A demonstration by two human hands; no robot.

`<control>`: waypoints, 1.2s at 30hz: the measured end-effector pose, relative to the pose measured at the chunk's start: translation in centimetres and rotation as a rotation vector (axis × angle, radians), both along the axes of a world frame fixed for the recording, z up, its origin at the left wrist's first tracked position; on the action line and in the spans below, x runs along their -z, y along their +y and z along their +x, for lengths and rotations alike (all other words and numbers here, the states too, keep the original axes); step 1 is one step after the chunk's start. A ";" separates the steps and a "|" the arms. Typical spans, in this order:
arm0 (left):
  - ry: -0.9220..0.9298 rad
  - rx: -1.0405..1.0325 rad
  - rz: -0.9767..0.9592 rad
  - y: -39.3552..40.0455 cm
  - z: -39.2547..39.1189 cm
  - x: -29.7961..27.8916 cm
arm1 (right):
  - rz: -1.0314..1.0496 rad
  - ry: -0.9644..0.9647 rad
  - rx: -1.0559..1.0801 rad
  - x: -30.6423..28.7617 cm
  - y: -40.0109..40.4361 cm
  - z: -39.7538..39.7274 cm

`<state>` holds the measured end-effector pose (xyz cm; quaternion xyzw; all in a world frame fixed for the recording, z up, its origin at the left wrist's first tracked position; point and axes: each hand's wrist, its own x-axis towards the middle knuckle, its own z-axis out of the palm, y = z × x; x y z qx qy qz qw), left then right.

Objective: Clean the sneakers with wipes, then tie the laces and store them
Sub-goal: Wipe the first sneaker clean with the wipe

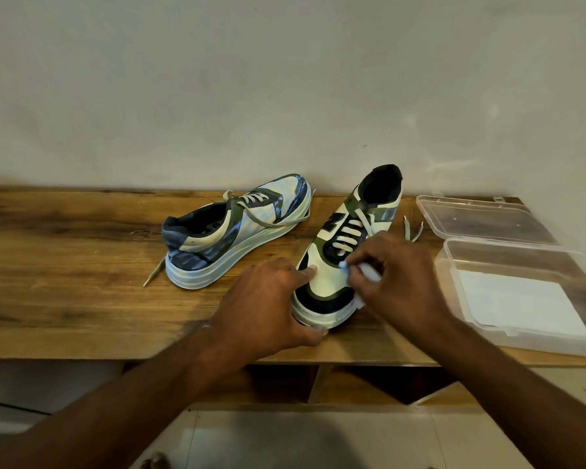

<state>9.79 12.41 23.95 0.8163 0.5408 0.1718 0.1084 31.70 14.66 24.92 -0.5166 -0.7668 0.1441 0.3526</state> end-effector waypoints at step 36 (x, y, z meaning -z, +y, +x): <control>0.150 -0.176 0.002 -0.1 -1.3 -0.7 | -0.100 0.102 0.030 0.2 -0.1 -0.7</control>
